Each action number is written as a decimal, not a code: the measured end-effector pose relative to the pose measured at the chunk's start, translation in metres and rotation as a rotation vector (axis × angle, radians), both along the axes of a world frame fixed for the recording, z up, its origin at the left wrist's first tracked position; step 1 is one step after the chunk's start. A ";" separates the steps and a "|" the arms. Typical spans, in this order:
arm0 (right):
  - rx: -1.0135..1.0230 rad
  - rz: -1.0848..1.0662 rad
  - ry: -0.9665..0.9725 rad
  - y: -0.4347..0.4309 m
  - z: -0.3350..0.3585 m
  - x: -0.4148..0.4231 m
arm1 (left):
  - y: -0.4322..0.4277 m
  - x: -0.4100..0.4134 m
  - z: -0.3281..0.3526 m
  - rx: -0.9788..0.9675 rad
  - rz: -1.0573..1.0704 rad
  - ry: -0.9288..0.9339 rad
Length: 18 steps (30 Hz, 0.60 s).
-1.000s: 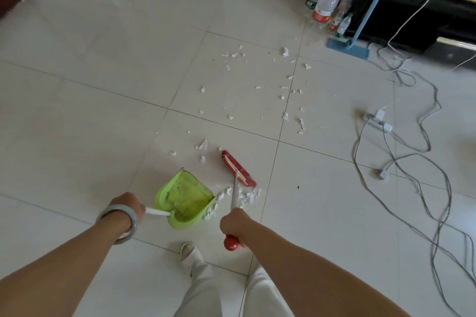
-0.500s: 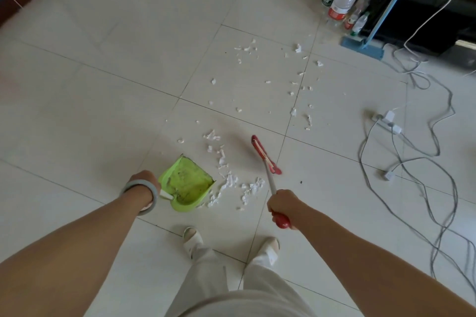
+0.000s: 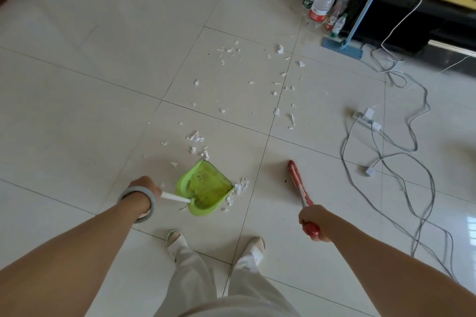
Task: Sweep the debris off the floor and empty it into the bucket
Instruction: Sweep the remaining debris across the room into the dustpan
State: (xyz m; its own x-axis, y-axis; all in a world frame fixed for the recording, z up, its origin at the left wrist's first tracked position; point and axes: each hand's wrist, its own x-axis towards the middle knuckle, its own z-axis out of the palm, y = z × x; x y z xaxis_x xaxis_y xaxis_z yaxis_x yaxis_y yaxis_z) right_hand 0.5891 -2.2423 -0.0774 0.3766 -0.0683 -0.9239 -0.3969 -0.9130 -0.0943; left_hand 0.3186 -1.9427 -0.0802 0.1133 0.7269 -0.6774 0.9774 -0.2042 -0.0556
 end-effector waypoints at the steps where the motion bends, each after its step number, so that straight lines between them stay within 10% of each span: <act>1: 0.005 0.001 0.017 0.002 0.000 -0.007 | 0.001 0.001 0.000 -0.003 -0.004 -0.004; 18: 0.153 -0.093 0.285 0.182 0.009 -0.218 | 0.073 -0.099 0.009 0.016 0.014 0.036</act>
